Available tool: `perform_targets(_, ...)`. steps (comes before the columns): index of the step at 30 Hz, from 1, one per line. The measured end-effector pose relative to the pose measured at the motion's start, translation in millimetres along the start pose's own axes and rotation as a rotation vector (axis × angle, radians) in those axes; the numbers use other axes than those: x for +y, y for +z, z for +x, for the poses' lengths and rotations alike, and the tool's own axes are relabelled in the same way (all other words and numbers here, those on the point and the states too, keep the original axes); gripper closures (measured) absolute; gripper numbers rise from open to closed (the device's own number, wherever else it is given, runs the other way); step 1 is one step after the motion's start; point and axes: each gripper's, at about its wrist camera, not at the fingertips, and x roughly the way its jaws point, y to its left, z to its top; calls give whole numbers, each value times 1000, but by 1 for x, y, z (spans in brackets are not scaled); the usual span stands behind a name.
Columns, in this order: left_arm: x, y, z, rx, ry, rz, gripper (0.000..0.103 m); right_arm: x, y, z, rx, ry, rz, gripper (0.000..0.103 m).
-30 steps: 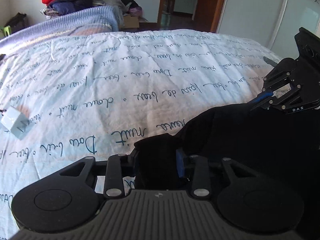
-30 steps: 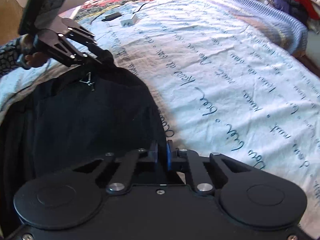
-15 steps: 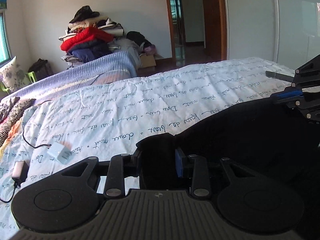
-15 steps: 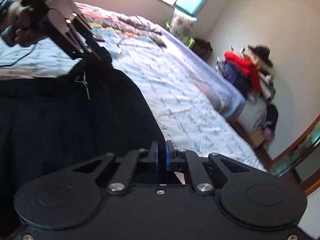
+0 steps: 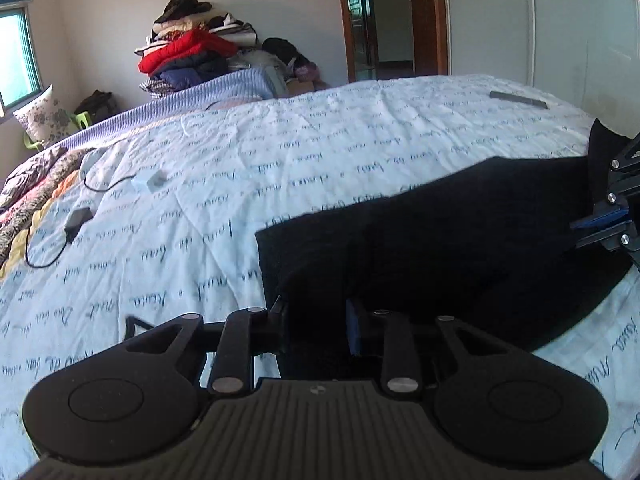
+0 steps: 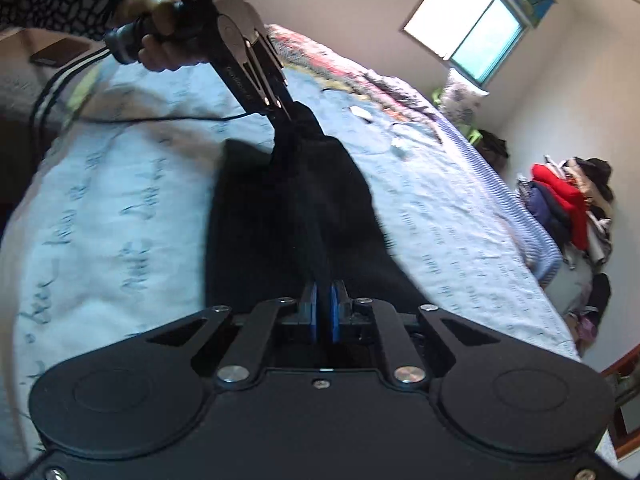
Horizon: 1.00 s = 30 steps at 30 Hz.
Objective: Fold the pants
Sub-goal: 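Lift the waistband with both grippers and carry it over the pant legs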
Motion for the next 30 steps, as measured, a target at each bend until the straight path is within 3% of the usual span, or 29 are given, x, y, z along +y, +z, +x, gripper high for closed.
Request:
perform_targets(6, 6, -19, -12, -2, 21, -54, 74, 18, -1, 0, -7, -3, 34, 97)
perform_targets(10, 2, -25, -11, 35, 28, -36, 73, 31, -4, 4, 16, 22, 45, 95)
perform_targets(12, 4, -27, -11, 65, 31, -61, 59, 41, -4, 11, 40, 15, 21, 95)
perform_targets(15, 17, -28, -19, 97, 48, -138, 51, 43, -9, 16, 40, -1, 19, 95)
perform_targets(18, 17, -18, -38, 71, 106, -172, 53, 41, -10, 16, 38, -2, 49, 95)
perform_targets(20, 5, -2, -50, 30, 130, -148, 52, 47, -11, 16, 33, -18, 13, 92)
perform_targets(24, -31, 31, -56, -50, 77, -112, 46, 52, -13, 4, 10, -47, 10, 92)
perform_targets(27, -80, 51, -36, -49, 47, -5, 42, 40, -18, -26, -11, -24, 77, 92)
perform_targets(30, -130, 55, -7, -38, 7, 106, 41, 20, -32, -58, 4, -89, 134, 92)
